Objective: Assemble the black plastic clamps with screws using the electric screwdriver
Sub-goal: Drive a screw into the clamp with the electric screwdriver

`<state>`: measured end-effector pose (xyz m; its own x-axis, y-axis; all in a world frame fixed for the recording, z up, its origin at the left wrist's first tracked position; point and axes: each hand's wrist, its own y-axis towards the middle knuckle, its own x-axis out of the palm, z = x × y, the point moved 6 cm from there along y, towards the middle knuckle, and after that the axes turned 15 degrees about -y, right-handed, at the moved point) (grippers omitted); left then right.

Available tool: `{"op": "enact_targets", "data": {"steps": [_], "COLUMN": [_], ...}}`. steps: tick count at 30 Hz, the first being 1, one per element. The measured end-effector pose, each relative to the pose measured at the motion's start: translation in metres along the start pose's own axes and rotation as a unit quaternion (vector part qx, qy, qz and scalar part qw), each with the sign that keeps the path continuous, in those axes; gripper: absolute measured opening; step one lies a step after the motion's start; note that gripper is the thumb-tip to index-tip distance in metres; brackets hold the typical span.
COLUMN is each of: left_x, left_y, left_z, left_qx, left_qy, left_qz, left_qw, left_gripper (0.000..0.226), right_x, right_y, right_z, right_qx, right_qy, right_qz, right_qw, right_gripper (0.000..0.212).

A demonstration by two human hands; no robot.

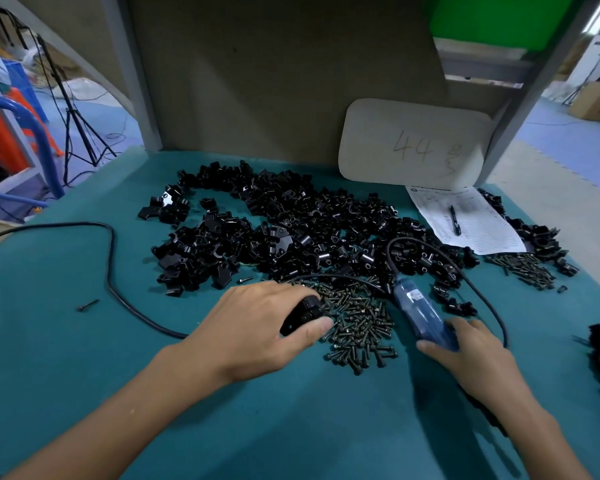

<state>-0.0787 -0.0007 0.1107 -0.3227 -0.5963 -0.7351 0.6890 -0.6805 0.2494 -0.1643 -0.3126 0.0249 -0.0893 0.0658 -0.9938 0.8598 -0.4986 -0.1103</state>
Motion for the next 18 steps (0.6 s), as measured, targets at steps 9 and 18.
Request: {"op": "enact_targets", "data": {"steps": [9,18], "left_x": [-0.001,-0.005], "left_y": [0.000,-0.001], "left_z": [0.014,0.027], "left_qx": [0.016,0.074], "left_qy": [-0.009,-0.040], "left_qz": [-0.002,0.050], "left_qw": [1.000,0.995], "left_gripper": [0.049,0.043], "right_x": [-0.103,-0.133], "right_y": [-0.021,-0.016], "right_z": [-0.056,-0.098], "right_qx": [0.016,0.052], "right_qy": [0.807,0.905], "right_qz": [0.017,0.119], "right_qw": [0.590,0.405], "right_gripper": [0.075,0.044]}}
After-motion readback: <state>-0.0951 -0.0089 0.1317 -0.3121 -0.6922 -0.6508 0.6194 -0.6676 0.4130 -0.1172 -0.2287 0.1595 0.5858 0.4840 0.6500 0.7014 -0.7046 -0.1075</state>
